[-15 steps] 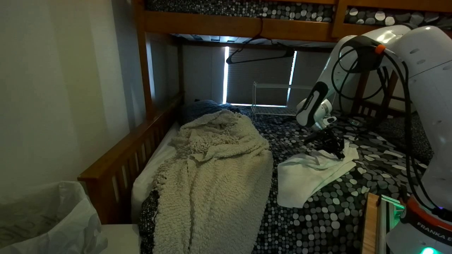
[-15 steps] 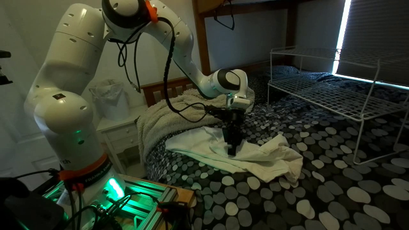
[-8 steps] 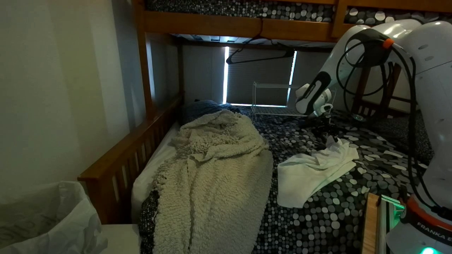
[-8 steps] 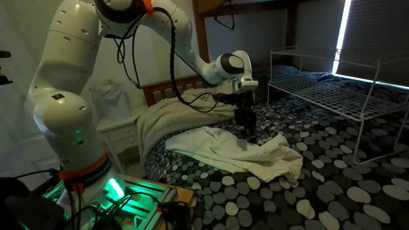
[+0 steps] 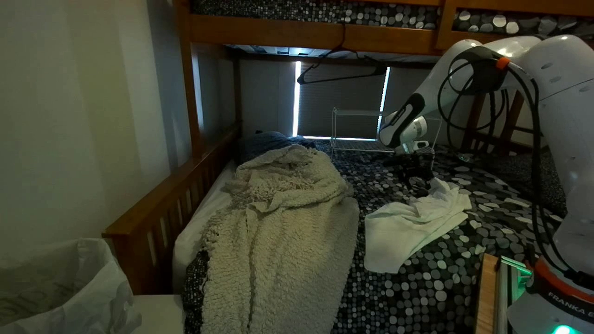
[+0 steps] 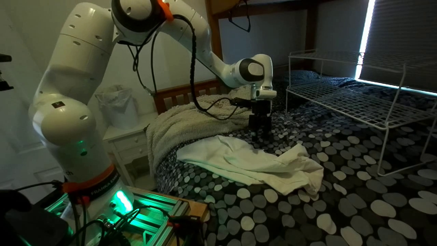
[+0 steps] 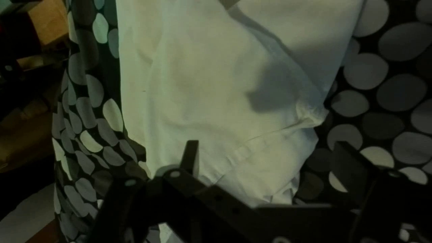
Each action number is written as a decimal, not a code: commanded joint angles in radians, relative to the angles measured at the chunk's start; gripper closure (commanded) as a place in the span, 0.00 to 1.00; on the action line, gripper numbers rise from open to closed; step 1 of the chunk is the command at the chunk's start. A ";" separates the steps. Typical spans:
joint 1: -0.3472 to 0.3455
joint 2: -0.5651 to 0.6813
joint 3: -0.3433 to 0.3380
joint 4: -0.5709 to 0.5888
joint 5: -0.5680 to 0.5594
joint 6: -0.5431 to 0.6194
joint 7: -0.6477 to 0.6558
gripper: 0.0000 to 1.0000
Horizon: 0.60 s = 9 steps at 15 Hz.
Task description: Fold and unfold the white pillow case cover
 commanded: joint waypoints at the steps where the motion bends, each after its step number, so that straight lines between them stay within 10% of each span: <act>1: -0.023 0.057 0.016 0.025 0.021 0.038 -0.060 0.00; 9: -0.044 0.117 0.016 0.052 0.066 0.075 -0.114 0.07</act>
